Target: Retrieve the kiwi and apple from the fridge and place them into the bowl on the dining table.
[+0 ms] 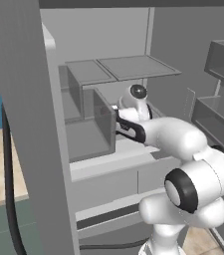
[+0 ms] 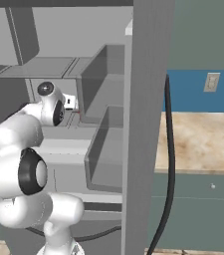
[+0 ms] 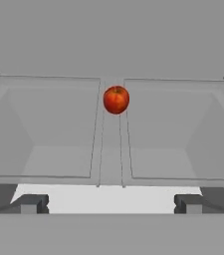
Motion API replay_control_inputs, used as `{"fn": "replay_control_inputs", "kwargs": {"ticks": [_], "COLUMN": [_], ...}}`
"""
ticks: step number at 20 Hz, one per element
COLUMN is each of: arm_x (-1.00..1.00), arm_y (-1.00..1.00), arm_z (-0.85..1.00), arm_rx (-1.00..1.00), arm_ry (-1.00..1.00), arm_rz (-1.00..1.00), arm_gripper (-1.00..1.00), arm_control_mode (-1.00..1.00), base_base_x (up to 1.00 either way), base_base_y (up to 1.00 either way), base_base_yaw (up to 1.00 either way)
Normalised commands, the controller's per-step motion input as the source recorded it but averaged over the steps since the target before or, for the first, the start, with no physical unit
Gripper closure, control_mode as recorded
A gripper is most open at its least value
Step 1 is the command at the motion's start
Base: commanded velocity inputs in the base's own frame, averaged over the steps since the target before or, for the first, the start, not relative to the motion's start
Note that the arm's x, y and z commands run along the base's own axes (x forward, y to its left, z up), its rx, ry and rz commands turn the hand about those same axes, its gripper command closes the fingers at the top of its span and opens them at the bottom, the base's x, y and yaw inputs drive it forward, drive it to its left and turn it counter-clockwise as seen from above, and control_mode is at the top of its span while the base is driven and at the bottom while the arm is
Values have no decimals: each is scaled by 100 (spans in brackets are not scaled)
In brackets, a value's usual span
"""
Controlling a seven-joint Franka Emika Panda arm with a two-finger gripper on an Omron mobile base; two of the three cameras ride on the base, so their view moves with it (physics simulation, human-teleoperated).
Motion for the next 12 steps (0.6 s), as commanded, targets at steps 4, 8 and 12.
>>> {"fn": "replay_control_inputs", "kwargs": {"ticks": [4,8,12], "arm_x": [27,19,18], "arm_y": [8,3,2], "arm_z": [-10,-18,-15], "arm_rx": [0,0,0], "arm_ry": [0,0,0], "arm_rz": [-8,-7,-6], "arm_gripper": [-100,-100,-100], "arm_control_mode": [-100,-100,-100], "base_base_x": [0,0,0], "base_base_y": [0,0,0], "base_base_yaw": [0,0,0]}}
